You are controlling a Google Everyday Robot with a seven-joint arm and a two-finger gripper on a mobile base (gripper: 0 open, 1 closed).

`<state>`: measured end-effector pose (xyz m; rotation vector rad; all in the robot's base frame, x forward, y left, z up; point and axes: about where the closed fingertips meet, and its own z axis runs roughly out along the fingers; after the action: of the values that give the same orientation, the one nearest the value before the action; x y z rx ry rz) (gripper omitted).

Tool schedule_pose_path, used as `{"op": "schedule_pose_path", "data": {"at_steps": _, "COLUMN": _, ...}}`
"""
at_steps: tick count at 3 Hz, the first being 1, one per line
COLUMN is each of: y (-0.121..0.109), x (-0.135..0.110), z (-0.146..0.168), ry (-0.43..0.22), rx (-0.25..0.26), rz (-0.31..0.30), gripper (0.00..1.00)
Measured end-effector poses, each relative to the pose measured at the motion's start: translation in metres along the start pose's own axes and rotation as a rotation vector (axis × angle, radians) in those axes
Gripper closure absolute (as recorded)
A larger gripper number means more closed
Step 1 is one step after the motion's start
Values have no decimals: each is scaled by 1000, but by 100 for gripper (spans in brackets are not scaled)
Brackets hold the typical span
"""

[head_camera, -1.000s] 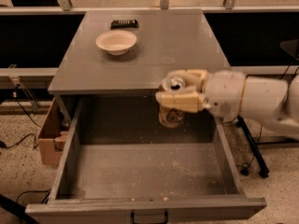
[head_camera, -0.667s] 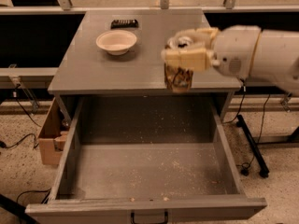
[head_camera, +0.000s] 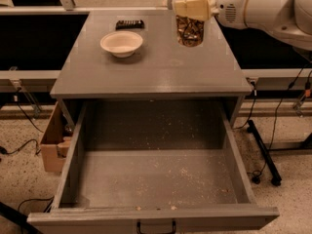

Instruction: Pick orange can from top drawer and place on counter

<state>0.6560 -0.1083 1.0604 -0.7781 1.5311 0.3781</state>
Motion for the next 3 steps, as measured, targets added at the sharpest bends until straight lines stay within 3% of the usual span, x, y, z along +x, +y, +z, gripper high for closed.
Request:
{"op": "schedule_pose_path", "data": {"at_steps": 1, "y": -36, "x": 18, "z": 27, "ry": 23, "rx": 84, "rz": 24, "gripper": 100}}
{"op": "schedule_pose_path", "data": {"at_steps": 3, "y": -77, "x": 83, "z": 58, "ry": 5, "rx": 190, "rz": 111, "gripper": 100}}
